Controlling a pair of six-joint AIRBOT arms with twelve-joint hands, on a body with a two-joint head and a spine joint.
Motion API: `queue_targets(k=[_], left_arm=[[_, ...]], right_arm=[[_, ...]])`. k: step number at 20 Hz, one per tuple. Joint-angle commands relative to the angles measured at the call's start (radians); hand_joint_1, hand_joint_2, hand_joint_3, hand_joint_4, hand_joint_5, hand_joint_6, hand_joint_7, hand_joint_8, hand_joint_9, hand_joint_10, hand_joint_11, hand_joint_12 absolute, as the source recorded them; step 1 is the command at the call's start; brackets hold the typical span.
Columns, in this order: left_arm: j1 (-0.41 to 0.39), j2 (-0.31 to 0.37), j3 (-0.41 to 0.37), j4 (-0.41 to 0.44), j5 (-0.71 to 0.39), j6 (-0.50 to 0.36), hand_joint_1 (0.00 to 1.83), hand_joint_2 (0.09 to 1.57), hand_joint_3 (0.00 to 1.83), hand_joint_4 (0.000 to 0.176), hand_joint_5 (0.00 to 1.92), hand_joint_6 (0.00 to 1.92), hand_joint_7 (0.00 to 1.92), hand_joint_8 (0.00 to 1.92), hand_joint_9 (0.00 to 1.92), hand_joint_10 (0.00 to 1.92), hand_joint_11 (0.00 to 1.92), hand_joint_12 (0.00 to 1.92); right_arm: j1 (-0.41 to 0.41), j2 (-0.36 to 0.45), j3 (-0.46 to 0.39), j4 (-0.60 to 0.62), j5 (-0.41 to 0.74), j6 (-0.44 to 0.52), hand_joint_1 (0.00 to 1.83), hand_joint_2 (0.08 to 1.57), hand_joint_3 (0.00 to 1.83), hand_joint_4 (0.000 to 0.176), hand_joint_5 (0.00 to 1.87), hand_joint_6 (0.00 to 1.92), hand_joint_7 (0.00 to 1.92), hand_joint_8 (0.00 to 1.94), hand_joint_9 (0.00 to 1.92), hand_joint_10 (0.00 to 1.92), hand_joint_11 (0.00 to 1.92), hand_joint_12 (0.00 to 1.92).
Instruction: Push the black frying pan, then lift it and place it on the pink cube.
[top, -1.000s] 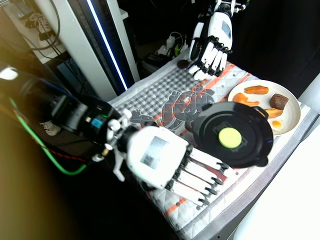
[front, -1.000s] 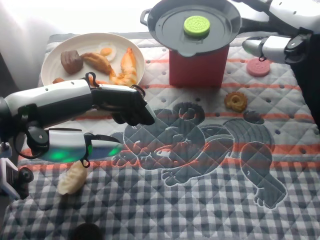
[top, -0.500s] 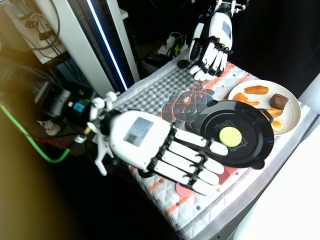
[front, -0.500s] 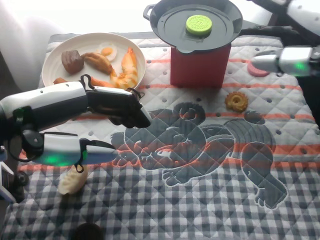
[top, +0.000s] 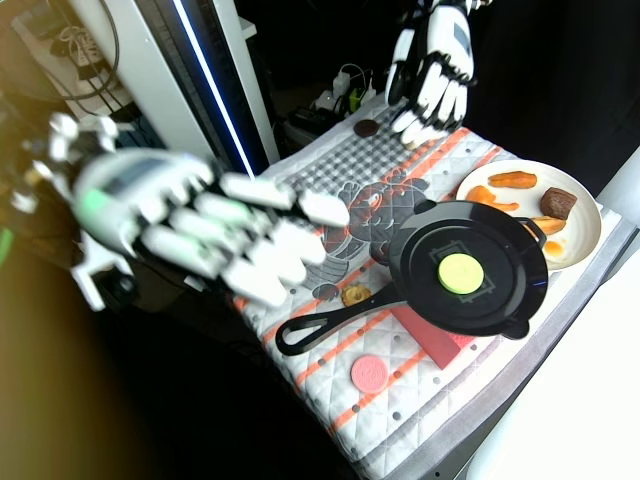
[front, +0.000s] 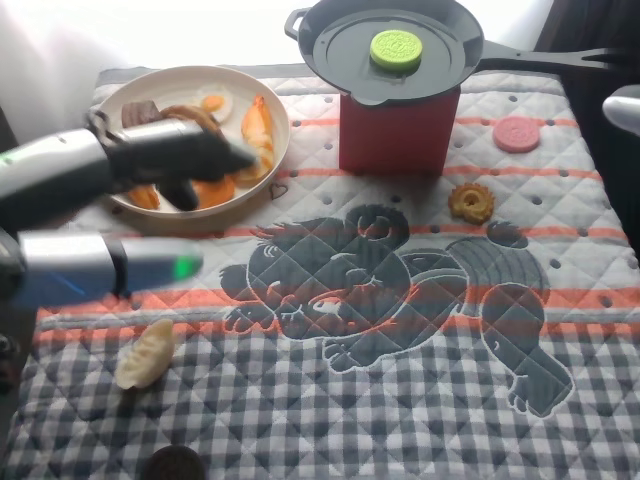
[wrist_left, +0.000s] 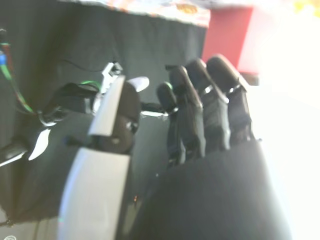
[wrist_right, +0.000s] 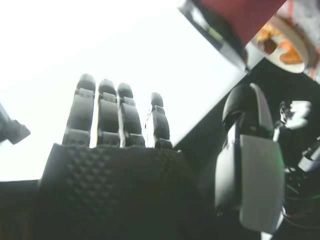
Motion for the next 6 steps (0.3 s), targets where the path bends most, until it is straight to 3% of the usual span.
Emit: queue_targets(k=[1,2,4,5,6], left_arm=[[0.003,0.011,0.001,-0.052,-0.157,-0.001,0.37,1.36,0.01,0.000,0.00,0.09,0.04,0.01,0.00,0.12,0.00,0.65],[0.013,0.015,0.004,-0.078,-0.182,-0.001,0.20,1.28,0.00,0.000,0.00,0.00,0.00,0.00,0.00,0.00,0.00,0.03],[0.034,0.018,0.013,-0.134,-0.247,-0.001,0.21,1.22,0.00,0.000,0.00,0.00,0.00,0.00,0.00,0.00,0.00,0.00],[0.037,0.018,0.017,-0.152,-0.267,-0.001,0.27,1.16,0.00,0.000,0.00,0.00,0.00,0.00,0.00,0.00,0.00,0.00],[0.040,0.018,0.022,-0.172,-0.292,-0.001,0.26,1.14,0.00,0.027,0.00,0.00,0.00,0.00,0.00,0.00,0.00,0.00]], right_arm=[[0.004,0.009,0.000,-0.019,0.153,0.027,0.47,1.13,0.01,0.113,0.00,0.00,0.00,0.00,0.00,0.00,0.00,0.00],[0.000,0.015,-0.002,-0.032,0.168,0.052,0.40,1.11,0.00,0.093,0.00,0.00,0.00,0.00,0.00,0.00,0.00,0.00],[-0.012,0.028,-0.006,-0.054,0.207,0.096,0.38,1.09,0.00,0.087,0.00,0.00,0.00,0.00,0.00,0.00,0.00,0.00],[-0.018,0.037,-0.009,-0.062,0.225,0.110,0.38,1.09,0.00,0.064,0.00,0.00,0.00,0.00,0.00,0.00,0.00,0.00],[-0.025,0.048,-0.016,-0.068,0.248,0.119,0.41,1.08,0.00,0.079,0.00,0.00,0.00,0.00,0.00,0.00,0.00,0.00]])
